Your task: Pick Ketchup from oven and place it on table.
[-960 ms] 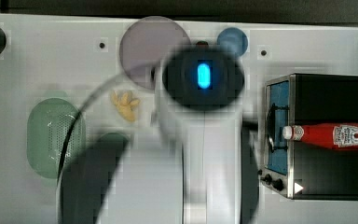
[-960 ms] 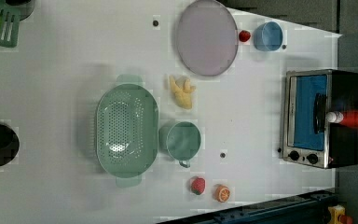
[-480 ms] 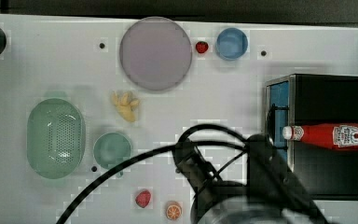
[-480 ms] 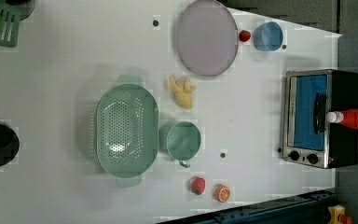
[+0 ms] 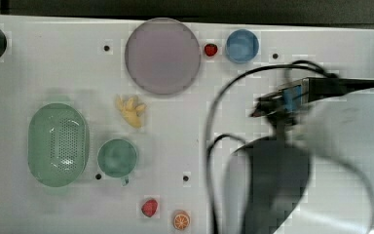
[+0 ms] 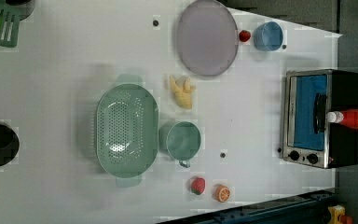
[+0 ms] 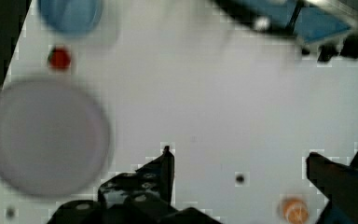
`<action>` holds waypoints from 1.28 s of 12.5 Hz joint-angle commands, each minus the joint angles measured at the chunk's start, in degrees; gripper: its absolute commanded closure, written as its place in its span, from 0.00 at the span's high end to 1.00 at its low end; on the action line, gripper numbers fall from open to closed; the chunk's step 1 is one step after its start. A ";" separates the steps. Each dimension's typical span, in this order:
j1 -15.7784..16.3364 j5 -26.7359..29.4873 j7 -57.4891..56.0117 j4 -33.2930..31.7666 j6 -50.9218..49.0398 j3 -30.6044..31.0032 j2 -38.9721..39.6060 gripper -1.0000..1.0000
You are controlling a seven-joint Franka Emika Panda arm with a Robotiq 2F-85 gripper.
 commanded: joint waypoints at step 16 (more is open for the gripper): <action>-5.10 5.47 -1.35 0.70 29.00 -17.73 24.27 1.00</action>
